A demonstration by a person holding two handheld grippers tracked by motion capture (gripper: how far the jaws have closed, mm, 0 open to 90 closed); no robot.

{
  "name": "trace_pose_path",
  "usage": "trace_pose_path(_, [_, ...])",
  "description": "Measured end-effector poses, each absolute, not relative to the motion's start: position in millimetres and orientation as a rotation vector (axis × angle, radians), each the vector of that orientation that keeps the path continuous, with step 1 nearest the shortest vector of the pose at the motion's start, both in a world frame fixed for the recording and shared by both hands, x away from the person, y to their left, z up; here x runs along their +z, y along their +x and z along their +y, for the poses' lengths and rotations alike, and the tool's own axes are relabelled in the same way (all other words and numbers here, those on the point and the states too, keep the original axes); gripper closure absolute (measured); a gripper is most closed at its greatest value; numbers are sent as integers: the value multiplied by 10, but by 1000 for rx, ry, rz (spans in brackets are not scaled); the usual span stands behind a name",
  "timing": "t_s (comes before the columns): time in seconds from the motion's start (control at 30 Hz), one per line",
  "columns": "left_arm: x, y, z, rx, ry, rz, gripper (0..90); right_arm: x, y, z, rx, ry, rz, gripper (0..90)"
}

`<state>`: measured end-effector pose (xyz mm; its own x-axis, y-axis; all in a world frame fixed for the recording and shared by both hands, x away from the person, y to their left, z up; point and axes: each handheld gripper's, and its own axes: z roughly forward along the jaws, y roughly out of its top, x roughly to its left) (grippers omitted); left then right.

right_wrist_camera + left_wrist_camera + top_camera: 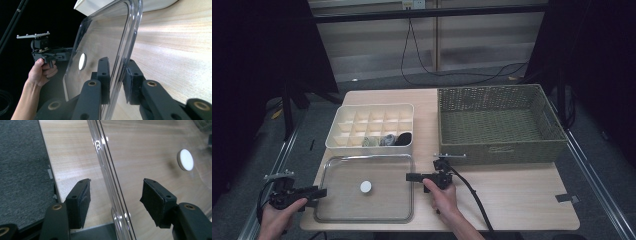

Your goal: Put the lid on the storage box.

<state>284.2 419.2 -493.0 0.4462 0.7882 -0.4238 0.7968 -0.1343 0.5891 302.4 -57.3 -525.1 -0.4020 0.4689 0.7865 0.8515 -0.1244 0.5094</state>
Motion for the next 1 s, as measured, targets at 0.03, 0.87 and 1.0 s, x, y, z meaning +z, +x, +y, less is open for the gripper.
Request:
trace_pose_path(0.03, [-4924,2862,4163,-23,1927,1324,400,-5252,3024,-574,-1536,-1464,-1804,769])
trace_pose_path(0.87, [-4866,2846,4148,-19,1926,1260,560,-5164,2985,-521,-1552,-1486,-1892,730])
trace_pose_path(1.0, [-4830,2843,4147,8,1898,1268,583,-5110,2989,-514,-1554,-1487,-1912,729])
